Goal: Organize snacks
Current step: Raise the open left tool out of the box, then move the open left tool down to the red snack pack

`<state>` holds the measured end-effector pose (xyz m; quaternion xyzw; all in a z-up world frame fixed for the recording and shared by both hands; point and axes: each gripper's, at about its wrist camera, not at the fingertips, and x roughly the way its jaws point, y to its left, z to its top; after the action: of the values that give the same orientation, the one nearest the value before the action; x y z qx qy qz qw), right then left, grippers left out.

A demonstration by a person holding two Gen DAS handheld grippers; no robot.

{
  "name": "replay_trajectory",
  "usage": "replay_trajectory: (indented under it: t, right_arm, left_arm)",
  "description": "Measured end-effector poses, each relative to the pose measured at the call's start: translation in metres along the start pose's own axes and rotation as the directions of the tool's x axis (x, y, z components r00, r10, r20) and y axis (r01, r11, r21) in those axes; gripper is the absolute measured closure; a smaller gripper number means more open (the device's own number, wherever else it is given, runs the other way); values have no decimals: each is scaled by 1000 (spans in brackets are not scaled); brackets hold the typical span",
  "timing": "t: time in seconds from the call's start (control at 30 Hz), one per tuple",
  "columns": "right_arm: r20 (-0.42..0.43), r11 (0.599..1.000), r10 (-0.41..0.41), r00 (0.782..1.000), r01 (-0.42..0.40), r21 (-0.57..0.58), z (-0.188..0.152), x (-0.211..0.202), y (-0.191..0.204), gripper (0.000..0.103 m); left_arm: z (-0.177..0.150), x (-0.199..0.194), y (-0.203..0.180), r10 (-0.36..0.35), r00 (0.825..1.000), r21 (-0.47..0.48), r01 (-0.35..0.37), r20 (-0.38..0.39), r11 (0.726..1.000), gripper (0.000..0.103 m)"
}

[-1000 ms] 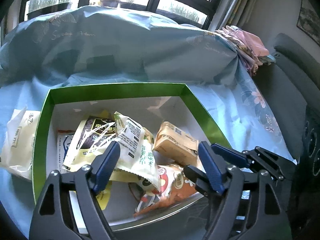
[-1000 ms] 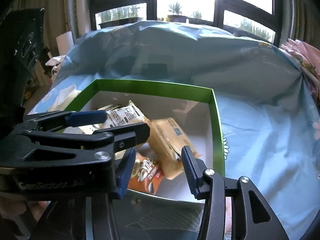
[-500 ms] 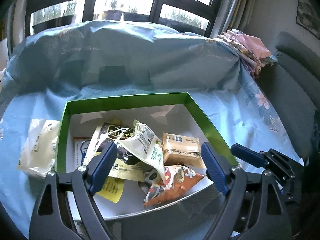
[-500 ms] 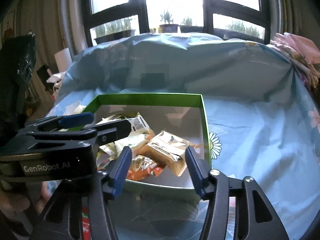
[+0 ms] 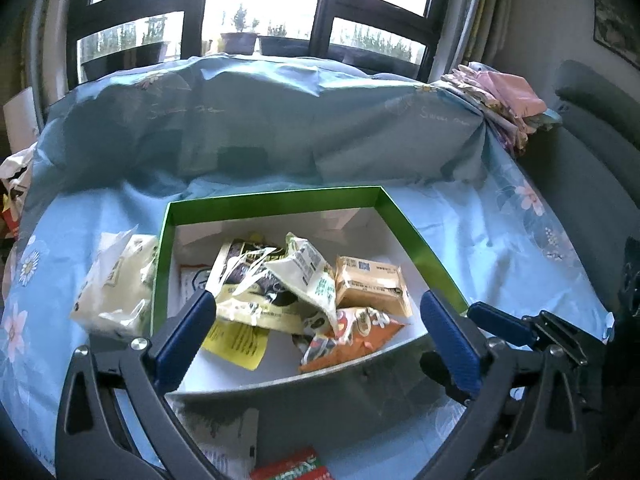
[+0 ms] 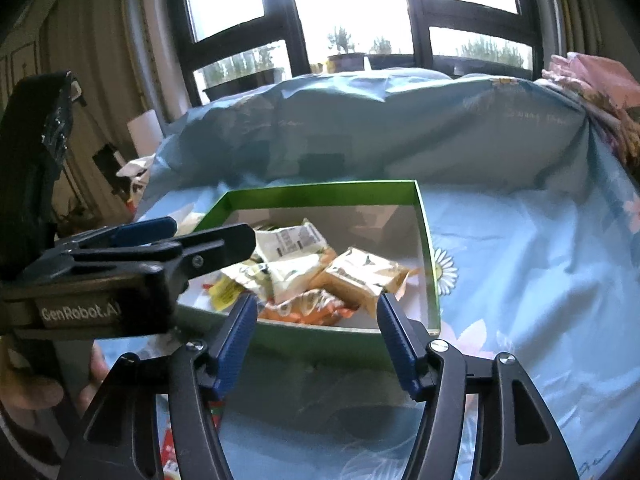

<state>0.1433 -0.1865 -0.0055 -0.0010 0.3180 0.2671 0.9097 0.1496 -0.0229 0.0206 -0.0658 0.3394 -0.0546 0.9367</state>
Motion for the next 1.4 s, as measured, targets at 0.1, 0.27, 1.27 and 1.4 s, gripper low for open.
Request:
replay_trajectory:
  t: [0.1, 0.27, 1.27, 1.4]
  right_arm:
    - [1, 1000, 27, 1000, -27, 14, -5, -6, 0, 40]
    - [-9, 997, 68, 998, -67, 37, -14, -10, 0, 40]
    - [-303, 927, 373, 877, -369, 72, -99, 25, 47, 40]
    - [-324, 928, 368, 871, -367, 66, -102, 29, 49, 40]
  left_arm:
    - [-7, -9, 0, 1, 1000, -11, -1, 2, 1000, 0]
    - [-29, -21, 9, 10, 1000, -42, -11, -26, 999, 0]
    - [-124, -27, 57, -405, 860, -424, 255, -311, 869, 2]
    - [-126, -26, 52, -410, 851, -410, 263, -328, 873, 8]
